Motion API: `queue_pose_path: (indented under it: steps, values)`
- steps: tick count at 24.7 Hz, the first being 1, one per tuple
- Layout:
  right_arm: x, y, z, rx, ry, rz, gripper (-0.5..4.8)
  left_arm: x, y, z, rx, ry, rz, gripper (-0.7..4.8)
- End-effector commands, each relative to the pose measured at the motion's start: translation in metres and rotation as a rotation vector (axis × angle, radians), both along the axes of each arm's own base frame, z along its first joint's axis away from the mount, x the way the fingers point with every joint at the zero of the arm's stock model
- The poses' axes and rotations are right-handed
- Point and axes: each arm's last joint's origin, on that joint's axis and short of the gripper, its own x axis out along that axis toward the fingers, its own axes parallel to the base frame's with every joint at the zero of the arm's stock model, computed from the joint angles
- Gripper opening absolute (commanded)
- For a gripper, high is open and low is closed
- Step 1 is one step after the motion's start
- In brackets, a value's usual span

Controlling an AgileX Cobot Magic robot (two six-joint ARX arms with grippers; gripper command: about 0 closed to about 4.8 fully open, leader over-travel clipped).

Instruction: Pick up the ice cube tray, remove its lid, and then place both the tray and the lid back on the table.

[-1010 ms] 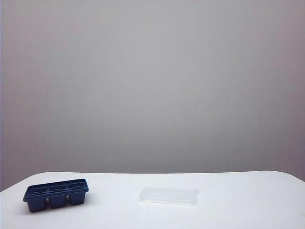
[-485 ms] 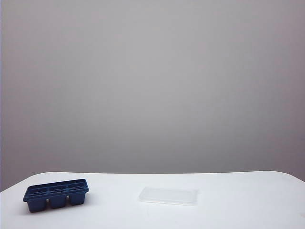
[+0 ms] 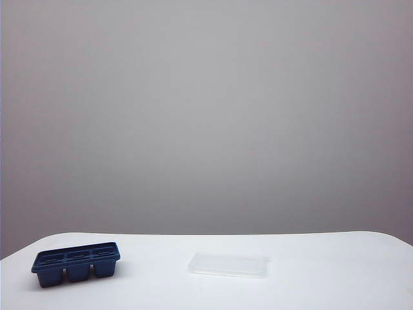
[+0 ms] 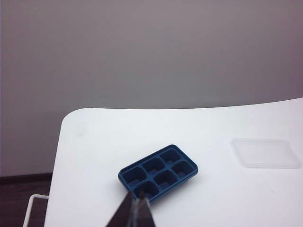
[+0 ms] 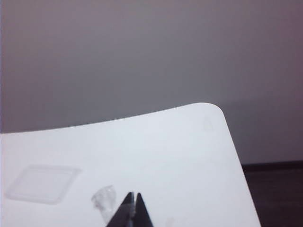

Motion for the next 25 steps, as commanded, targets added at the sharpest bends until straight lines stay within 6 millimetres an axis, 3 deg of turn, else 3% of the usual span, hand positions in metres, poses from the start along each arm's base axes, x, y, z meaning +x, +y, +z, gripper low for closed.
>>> queue_pose_path:
  steps: [1, 8, 10, 25]
  values:
    - [0.0000, -0.0001, -0.0049, -0.017, 0.035, -0.001, -0.06, 0.0000, 0.0001, -0.0010, 0.036, -0.001, -0.003, -0.06]
    - [-0.0001, -0.0001, -0.0049, -0.016, 0.034, -0.001, -0.06, 0.0001, 0.0000, -0.0011, 0.032, 0.001, -0.004, 0.01]
    - [-0.0001, 0.0002, -0.0045, -0.014, 0.030, 0.007, -0.05, 0.0001, -0.0004, -0.0007, -0.003, 0.005, -0.012, 0.30]
    - [-0.0001, 0.0002, -0.0043, -0.014, 0.028, 0.006, -0.05, 0.0002, 0.0001, -0.0006, -0.007, 0.006, 0.004, 0.30]
